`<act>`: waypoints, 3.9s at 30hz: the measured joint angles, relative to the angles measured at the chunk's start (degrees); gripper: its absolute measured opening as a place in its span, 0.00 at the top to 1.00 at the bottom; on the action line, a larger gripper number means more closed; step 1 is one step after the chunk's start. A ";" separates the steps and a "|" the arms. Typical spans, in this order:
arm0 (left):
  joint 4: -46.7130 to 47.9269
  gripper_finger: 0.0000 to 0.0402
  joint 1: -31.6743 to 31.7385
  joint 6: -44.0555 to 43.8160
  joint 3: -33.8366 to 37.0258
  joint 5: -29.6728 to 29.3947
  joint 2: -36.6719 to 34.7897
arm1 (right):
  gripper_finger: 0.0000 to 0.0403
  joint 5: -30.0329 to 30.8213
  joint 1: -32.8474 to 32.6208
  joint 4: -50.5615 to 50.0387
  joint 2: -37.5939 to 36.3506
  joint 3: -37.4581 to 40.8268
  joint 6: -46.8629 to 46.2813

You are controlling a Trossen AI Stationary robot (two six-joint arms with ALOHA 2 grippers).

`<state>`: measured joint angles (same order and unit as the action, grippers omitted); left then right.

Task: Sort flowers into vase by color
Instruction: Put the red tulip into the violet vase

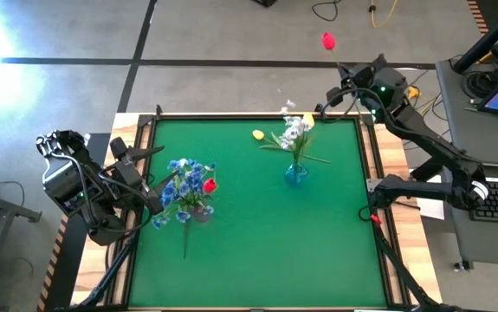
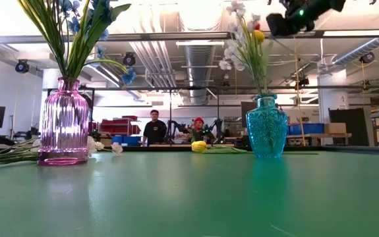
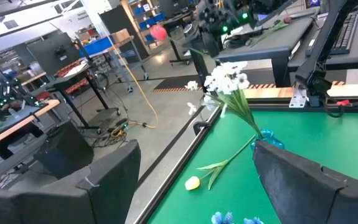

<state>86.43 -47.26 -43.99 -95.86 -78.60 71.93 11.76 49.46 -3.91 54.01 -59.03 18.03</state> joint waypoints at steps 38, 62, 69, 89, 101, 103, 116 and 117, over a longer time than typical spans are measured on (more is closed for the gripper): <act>-5.45 0.26 0.20 6.43 -0.01 4.49 8.02 | 0.97 -19.29 -25.49 -13.65 -0.72 -22.05 -15.31; -70.51 0.26 4.65 63.53 -0.05 26.77 20.94 | 0.97 -15.22 -57.47 -12.64 -1.52 -16.59 -15.35; -72.71 0.26 6.65 61.53 0.32 29.64 22.80 | 0.97 -6.37 -65.95 -8.52 -1.52 -11.64 -12.88; -107.89 0.26 14.13 70.50 22.44 45.61 17.11 | 0.97 2.40 -72.22 10.00 -1.03 2.16 -10.99; -124.53 0.26 17.27 73.50 29.49 45.07 14.92 | 0.97 3.31 -72.22 19.63 6.06 3.99 -6.71; -124.59 0.26 17.89 73.32 29.50 45.10 14.92 | 0.97 3.32 -72.22 19.72 7.88 2.72 -6.29; -125.26 0.26 18.77 72.98 29.32 46.75 14.92 | 0.97 5.89 -72.22 19.48 17.46 -4.82 -0.01; -125.48 0.26 19.06 72.90 29.32 46.73 14.92 | 0.97 5.89 -72.22 19.36 18.10 -5.33 0.59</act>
<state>-39.04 -28.19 28.91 -66.54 -31.88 86.85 17.65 -22.76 15.45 72.11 -64.36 18.62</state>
